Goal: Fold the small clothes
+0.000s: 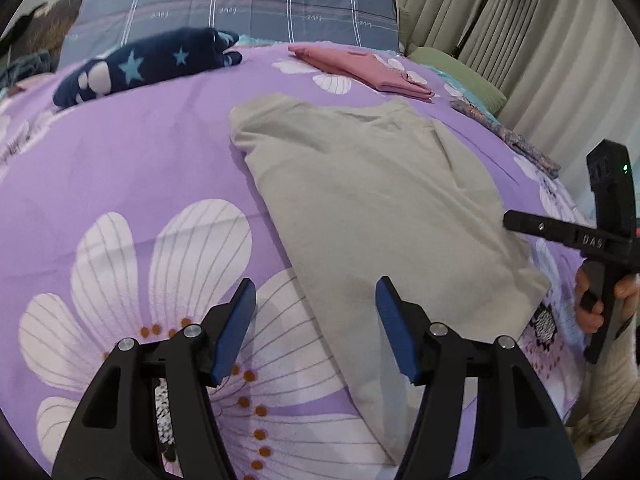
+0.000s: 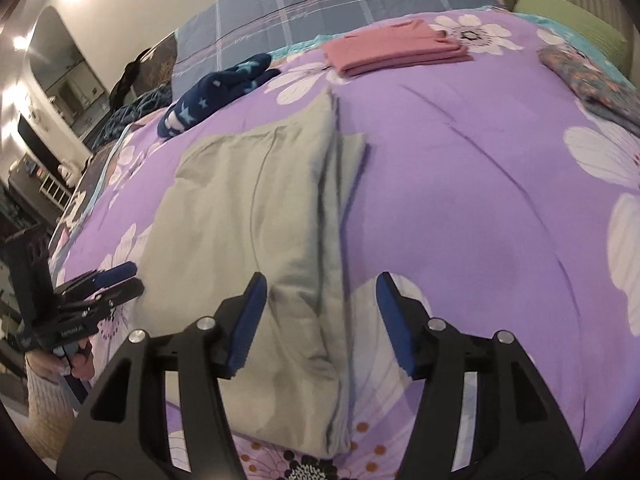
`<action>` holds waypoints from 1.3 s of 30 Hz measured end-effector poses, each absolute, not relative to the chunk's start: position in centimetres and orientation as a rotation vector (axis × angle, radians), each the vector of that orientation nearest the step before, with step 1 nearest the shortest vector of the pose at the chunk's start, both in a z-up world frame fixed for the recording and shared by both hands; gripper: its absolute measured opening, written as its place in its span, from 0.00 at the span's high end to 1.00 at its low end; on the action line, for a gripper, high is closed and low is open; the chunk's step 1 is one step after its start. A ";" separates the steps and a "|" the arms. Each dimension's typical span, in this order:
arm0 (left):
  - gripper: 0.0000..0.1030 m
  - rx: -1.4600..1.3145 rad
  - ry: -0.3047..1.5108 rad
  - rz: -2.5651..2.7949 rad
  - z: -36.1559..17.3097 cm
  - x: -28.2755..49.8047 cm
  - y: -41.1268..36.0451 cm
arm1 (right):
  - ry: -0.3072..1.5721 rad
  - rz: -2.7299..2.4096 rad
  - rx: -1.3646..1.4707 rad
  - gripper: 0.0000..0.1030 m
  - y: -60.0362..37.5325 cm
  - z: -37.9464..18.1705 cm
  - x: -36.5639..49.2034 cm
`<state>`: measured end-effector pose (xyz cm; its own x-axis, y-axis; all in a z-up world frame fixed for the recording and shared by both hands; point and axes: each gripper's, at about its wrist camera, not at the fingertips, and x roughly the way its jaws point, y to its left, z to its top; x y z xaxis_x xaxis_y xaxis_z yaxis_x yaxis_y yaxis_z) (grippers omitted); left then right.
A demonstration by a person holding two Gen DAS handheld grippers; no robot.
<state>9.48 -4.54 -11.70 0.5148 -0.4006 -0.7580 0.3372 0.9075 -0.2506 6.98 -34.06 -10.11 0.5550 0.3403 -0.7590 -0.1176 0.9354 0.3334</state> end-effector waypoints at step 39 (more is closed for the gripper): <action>0.45 -0.133 0.960 -0.584 -13.3 19.0 -7.9 | 0.959 0.564 0.356 0.50 -33.7 -12.0 17.7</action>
<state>18.96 -7.87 -13.30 0.4329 -0.5247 -0.7330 0.4098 0.8388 -0.3584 17.66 -33.73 -12.04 0.4485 0.5967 -0.6654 -0.2924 0.8015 0.5216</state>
